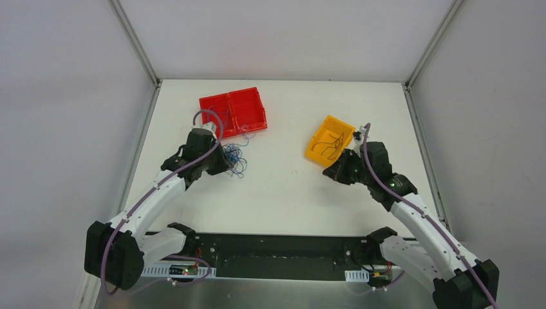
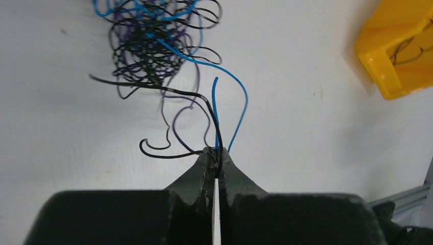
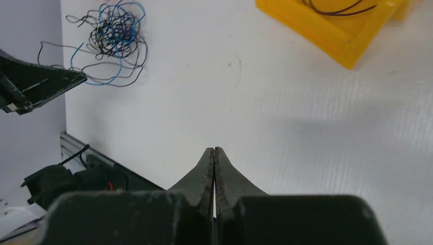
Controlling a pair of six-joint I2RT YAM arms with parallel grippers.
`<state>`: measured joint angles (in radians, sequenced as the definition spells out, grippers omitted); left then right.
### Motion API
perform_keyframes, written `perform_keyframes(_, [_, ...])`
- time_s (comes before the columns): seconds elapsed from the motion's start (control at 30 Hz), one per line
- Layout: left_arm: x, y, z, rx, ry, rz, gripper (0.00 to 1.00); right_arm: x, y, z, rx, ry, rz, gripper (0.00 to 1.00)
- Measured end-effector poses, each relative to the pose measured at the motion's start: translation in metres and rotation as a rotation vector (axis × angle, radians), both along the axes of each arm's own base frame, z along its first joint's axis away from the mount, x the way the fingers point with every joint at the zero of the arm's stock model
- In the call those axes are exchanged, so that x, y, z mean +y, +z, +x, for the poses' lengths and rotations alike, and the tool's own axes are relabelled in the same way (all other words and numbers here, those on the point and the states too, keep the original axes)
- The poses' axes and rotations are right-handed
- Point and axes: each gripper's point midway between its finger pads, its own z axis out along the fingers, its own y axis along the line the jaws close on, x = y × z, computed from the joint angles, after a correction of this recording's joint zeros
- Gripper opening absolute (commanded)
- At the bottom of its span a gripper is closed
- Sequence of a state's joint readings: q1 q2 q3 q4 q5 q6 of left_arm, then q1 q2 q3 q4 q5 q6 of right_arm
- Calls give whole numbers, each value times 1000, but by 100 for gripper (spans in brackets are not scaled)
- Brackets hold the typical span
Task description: Untangle the cables
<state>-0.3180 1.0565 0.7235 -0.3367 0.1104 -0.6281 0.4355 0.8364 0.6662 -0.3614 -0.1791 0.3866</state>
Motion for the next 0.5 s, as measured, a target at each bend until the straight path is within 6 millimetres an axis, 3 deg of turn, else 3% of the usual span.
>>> perform_keyframes(0.1, [-30, 5, -7, -23, -135, -8, 0, 18, 0, -6, 16, 88, 43, 1])
perform_keyframes(0.27, [-76, 30, -17, -96, -341, -59, 0, 41, -4, -16, 31, 194, 59, 37])
perform_keyframes(0.37, [-95, 52, -21, -147, -429, -110, 0, 48, -6, -18, 37, 223, 52, 44])
perform_keyframes(0.5, [-117, 83, -29, -212, -545, -204, 1, 54, -3, -15, 14, 237, 61, 67])
